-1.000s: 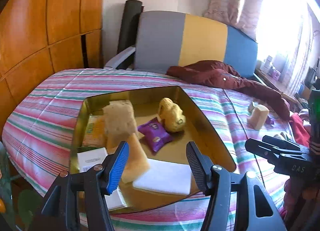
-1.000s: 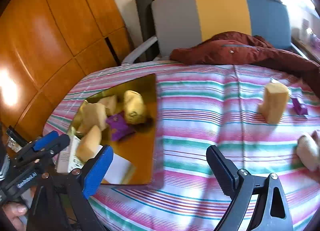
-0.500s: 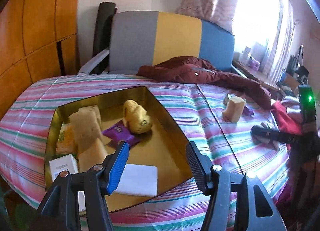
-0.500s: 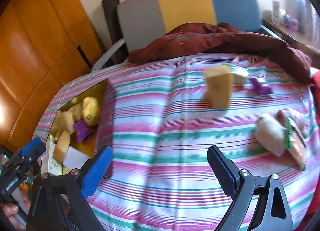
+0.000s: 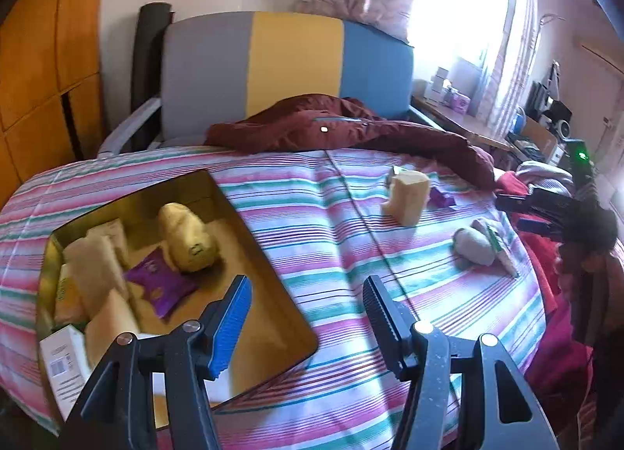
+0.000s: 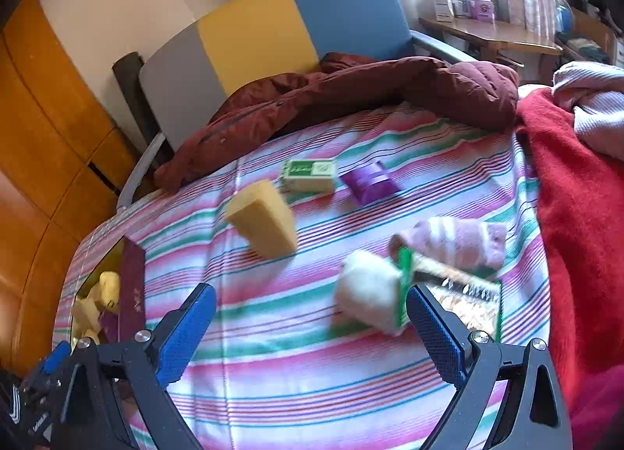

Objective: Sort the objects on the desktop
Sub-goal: 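Move both tools back toward the remaining items on the bedspread, then grasp the purple candy with the right tool while the left tool grasps a yellow sponge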

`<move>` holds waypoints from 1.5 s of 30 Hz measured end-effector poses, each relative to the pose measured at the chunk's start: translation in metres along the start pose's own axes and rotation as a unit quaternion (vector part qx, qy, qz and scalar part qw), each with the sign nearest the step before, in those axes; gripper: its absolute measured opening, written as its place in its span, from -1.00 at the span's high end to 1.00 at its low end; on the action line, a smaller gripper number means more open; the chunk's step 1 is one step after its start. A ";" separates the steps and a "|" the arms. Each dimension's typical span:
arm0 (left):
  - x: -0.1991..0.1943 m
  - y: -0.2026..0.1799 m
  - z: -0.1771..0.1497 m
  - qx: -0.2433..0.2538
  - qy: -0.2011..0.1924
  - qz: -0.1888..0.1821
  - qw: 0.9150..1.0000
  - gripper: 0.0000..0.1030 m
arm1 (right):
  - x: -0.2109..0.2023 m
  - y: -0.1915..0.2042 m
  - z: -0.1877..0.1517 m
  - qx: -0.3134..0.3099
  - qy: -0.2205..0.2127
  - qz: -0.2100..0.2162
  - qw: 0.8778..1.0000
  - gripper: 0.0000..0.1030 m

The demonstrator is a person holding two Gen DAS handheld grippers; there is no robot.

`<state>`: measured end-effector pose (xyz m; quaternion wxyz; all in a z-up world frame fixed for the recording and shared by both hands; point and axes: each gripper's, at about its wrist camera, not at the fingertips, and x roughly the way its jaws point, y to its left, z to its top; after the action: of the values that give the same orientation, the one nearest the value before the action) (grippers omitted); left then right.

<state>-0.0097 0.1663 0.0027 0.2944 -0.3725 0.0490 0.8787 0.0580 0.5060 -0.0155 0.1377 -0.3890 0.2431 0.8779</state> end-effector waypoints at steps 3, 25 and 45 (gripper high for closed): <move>0.007 -0.012 0.004 0.014 0.003 -0.008 1.000 -0.17 | 0.011 -0.007 0.010 -0.005 0.005 -0.008 1.000 -0.79; 0.068 -0.049 0.025 0.035 0.051 -0.027 0.998 -0.17 | 0.128 -0.030 0.083 -0.094 0.088 -0.045 0.991 -0.42; 0.137 -0.089 0.055 0.039 0.080 -0.050 0.995 -0.19 | 0.169 -0.043 0.092 -0.122 0.119 -0.059 0.984 -0.31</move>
<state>-0.0700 0.3225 -0.0392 0.3475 -0.4319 0.0877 0.8276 -0.0913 0.6003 -0.1032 0.1105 -0.5184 0.1254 0.8387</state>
